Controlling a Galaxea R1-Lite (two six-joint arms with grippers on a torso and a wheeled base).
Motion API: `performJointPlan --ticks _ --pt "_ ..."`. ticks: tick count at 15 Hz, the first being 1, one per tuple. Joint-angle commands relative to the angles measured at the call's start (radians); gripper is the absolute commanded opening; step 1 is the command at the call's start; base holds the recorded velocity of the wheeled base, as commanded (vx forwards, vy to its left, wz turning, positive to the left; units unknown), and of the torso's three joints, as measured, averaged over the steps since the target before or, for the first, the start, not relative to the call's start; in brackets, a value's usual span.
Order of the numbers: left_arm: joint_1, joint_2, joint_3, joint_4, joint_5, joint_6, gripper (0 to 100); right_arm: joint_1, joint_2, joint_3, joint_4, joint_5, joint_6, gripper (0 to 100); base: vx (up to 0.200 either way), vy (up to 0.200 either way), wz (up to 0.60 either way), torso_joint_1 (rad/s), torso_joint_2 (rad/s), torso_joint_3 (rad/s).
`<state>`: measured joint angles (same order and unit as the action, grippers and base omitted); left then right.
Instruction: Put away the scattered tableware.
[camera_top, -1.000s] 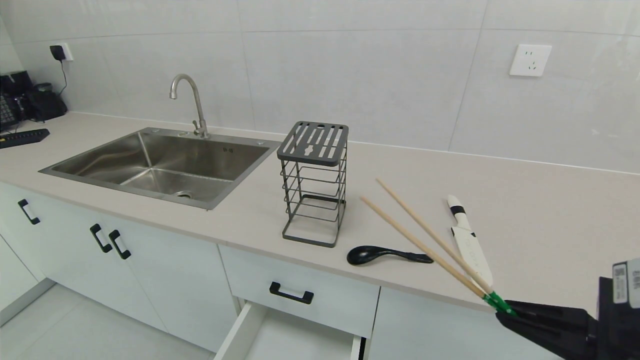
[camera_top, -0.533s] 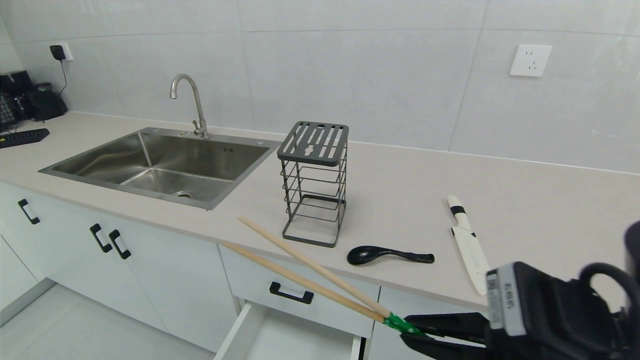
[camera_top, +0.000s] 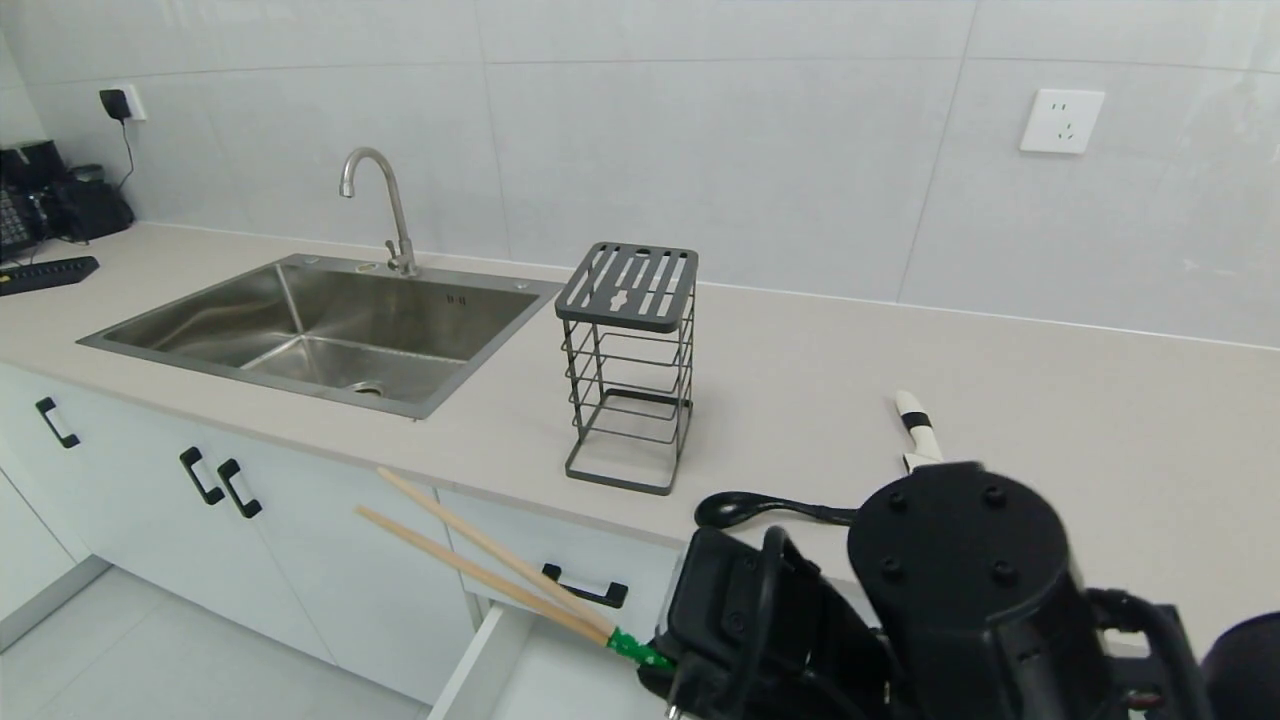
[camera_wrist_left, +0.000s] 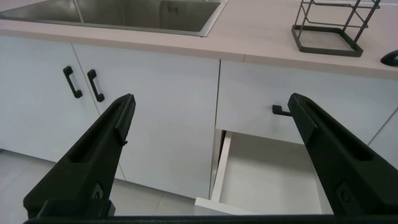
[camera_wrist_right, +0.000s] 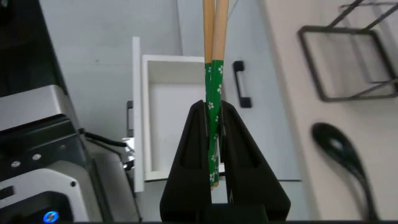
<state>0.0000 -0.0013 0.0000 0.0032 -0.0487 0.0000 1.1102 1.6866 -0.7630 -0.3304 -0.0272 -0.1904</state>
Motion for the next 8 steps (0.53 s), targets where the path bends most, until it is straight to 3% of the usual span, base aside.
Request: performJointPlan --ticks 1,3,8 --pt "0.000 0.001 0.000 0.000 0.000 0.000 100 0.017 0.048 -0.001 -0.001 -0.014 0.009 0 0.000 0.000 0.00 0.000 0.00 0.000" --pt "0.000 0.001 0.000 0.000 0.000 0.000 100 0.016 0.054 0.011 -0.001 -0.074 0.026 0 0.000 0.000 0.00 0.000 0.00 0.000" --pt "0.000 0.001 0.000 0.000 0.000 0.000 100 0.039 0.102 0.050 -0.035 -0.102 0.063 0 0.000 0.000 0.00 -0.015 0.07 0.056"
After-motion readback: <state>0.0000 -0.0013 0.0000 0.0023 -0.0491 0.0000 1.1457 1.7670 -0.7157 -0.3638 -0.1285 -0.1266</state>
